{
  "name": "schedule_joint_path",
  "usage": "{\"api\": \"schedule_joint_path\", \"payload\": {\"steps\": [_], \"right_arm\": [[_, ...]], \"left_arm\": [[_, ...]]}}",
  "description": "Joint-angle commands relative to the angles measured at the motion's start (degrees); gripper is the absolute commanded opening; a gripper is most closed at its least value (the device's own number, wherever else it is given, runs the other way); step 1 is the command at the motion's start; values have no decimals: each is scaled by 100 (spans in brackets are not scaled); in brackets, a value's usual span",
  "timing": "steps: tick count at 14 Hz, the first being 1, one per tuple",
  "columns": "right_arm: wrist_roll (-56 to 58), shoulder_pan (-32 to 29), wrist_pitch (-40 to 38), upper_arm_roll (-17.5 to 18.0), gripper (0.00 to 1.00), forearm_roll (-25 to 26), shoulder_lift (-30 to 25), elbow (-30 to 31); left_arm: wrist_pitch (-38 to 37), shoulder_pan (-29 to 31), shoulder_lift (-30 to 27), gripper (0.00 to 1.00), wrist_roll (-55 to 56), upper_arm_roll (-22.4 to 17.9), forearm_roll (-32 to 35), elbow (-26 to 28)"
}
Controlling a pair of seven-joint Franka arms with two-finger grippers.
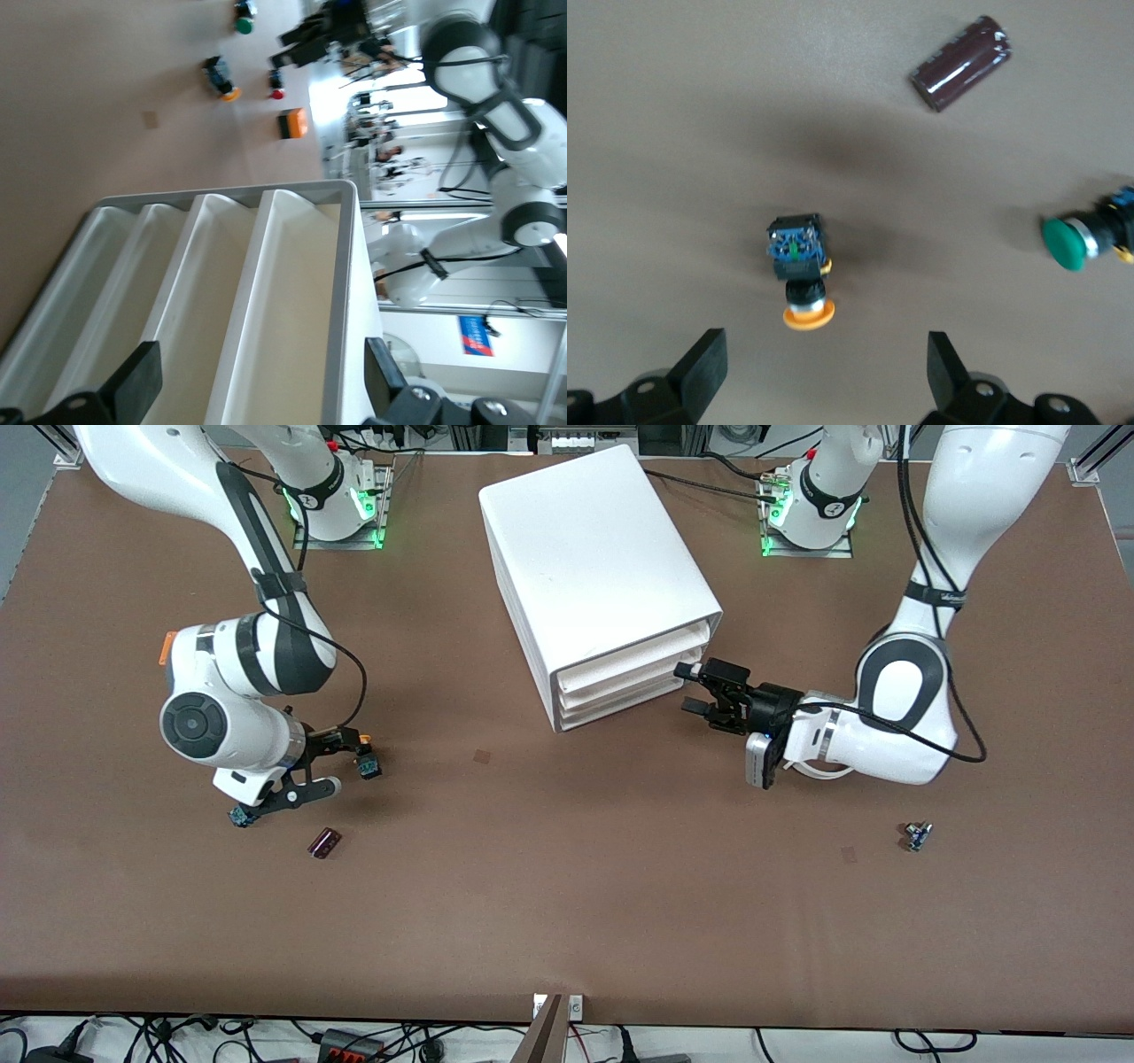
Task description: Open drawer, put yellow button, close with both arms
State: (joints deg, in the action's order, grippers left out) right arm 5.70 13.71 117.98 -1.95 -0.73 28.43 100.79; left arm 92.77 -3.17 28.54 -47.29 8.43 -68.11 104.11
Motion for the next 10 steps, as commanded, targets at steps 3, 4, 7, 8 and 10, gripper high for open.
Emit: {"api": "schedule_joint_path", "payload": {"steps": [3,4,7,8,10], "right_arm": [[124,132,444,-16,100,-76,372,134],[124,141,471,-16,100,-76,460,134],[124,141,472,19,100,-76,540,231],[115,141,472,28,100,-76,584,248],[107,141,515,98,96,-76,655,240]], "left_arm": [[4,18,11,100,-483,149,-317,619],[-5,36,20,100,-448,254,-326,750],[-66,45,20,100,-474,299,-326,988],[-84,45,20,100,-474,299,-326,989],[-84,45,20,58,-474,299,-326,989]]}}
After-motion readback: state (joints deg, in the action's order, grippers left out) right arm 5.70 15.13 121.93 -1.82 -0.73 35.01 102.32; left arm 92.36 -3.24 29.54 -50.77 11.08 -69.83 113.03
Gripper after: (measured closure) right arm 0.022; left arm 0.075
